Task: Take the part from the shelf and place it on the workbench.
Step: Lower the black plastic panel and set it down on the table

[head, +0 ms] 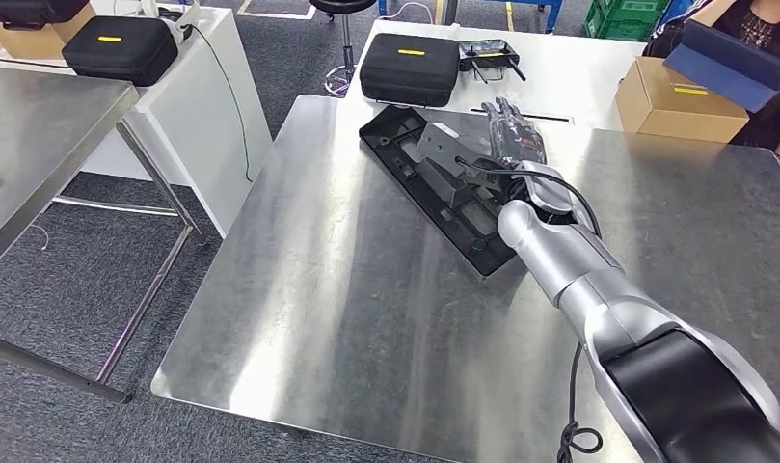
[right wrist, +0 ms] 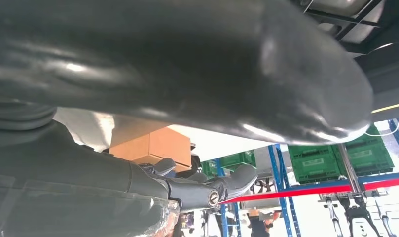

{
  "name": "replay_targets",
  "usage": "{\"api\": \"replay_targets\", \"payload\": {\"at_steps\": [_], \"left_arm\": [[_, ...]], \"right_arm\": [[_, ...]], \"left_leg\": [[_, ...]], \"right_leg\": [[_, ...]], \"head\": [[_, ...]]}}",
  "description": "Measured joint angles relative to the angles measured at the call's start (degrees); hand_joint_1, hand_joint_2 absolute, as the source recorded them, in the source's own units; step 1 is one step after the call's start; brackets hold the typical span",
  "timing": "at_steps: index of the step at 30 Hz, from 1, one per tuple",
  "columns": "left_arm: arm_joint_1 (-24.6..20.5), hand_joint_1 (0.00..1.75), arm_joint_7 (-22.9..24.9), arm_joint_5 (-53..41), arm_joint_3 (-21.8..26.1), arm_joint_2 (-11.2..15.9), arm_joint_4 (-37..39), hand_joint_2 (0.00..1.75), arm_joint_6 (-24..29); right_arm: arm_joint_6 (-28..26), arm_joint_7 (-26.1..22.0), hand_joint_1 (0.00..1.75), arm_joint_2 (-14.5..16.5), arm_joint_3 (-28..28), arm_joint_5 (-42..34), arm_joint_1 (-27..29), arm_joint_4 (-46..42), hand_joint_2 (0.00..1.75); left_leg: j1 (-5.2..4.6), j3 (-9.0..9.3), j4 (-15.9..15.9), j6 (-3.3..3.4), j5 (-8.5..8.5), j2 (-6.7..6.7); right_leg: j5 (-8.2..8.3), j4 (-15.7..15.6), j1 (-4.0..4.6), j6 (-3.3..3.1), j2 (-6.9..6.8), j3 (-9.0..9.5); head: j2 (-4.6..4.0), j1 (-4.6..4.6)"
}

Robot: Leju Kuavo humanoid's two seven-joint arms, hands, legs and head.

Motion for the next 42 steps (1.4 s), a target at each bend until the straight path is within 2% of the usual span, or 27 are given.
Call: {"api": "replay_targets", "payload": {"at_steps": [13, 17, 21, 24, 27, 29, 31, 35, 39, 42], "left_arm": [[-0.01, 0.00, 0.00, 0.00, -0.04, 0.02, 0.00, 0.00, 0.00], [-0.02, 0.00, 0.38, 0.13, -0.05, 0.04, 0.00, 0.00, 0.04], [-0.01, 0.00, 1.09, 1.04, -0.04, 0.04, 0.00, 0.00, 0.05], [0.17, 0.00, 0.01, 2.15, 0.04, 0.04, 0.00, 0.00, 0.64], [0.90, 0.00, -2.91, 3.85, 0.63, -0.04, 0.04, 0.00, 2.06], [1.42, 0.00, -4.07, 4.36, 0.97, -0.05, 0.12, 0.00, 2.61], [1.71, 0.00, -4.45, 4.65, 1.27, -0.05, 0.20, 0.00, 2.83], [1.76, 0.00, -4.44, 4.94, 1.70, -0.03, 0.25, 0.00, 2.17], [1.86, 0.00, -4.35, 5.44, 1.99, 0.09, 0.29, 0.00, 1.57], [1.85, 0.00, -4.35, 5.73, 2.20, -0.03, 0.31, 0.00, 1.52]], "right_arm": [[-0.51, -0.08, 0.00, -0.04, -0.08, 0.85, -0.01, -0.32, 0.00], [-1.05, -1.65, 0.00, -0.13, -0.67, -0.46, 0.06, -2.94, 0.00], [1.99, -6.83, 0.00, 0.60, -4.40, -14.20, 2.93, -12.18, 0.00], [6.54, -12.97, 0.00, 1.25, -6.13, -28.91, 9.03, -24.48, 0.00], [19.75, -21.94, 0.00, 1.29, -5.96, -50.66, 22.55, -41.88, 0.00], [25.39, -25.95, 0.00, 0.48, -3.53, -60.06, 32.13, -53.04, 0.00], [25.25, -27.62, 0.00, -0.86, -0.89, -62.34, 37.42, -60.33, 0.00], [23.95, -27.20, 0.00, -2.56, 1.10, -62.28, 40.25, -66.89, 0.00], [24.10, -26.79, 0.00, -3.25, 1.95, -62.45, 41.13, -69.60, 0.00], [24.15, -26.68, 0.00, -3.69, 2.16, -62.48, 41.24, -70.78, 0.00]], "left_leg": [[0.00, 0.03, 0.00, 0.00, 0.00, 0.00], [0.00, 0.02, 0.00, 0.00, 0.00, 0.00], [0.01, 0.03, -0.01, 0.00, 0.00, -0.01], [0.05, 0.07, -0.03, -0.01, -0.02, -0.05], [0.19, 0.34, -0.04, -0.15, -0.28, -0.15], [0.20, 0.39, -0.05, -0.21, -0.44, -0.18], [0.18, 0.36, -0.07, -0.23, -0.51, -0.08], [0.12, 0.42, 0.01, -0.16, -0.60, 0.07], [-0.05, 0.42, 0.36, 0.72, -0.89, 0.04], [0.29, 1.04, -0.81, 1.31, 0.09, 0.29]], "right_leg": [[0.00, 0.00, 0.00, 0.00, 0.00, 0.02], [0.00, 0.00, 0.00, 0.00, 0.01, 0.03], [0.00, 0.00, 0.01, 0.00, 0.00, 0.04], [-0.04, -0.01, 0.06, -0.02, -0.04, 0.06], [-0.27, -0.14, 0.22, -0.30, -0.12, 0.39], [-0.37, -0.18, 0.26, -0.43, -0.14, 0.50], [-0.39, -0.18, 0.25, -0.47, -0.06, 0.45], [-0.36, -0.24, 0.12, -0.48, 0.12, 0.48], [-0.23, -0.41, -0.19, -0.25, 0.12, 0.69], [-0.54, -0.07, -0.09, 0.21, 0.07, 0.60]], "head": [[0.00, 0.00], [0.01, 0.00], [0.00, 0.00], [0.00, -0.01], [0.00, 0.00], [0.01, -0.02], [0.01, 0.00], [0.00, 0.01], [0.01, -0.03], [0.01, 0.00]]}}
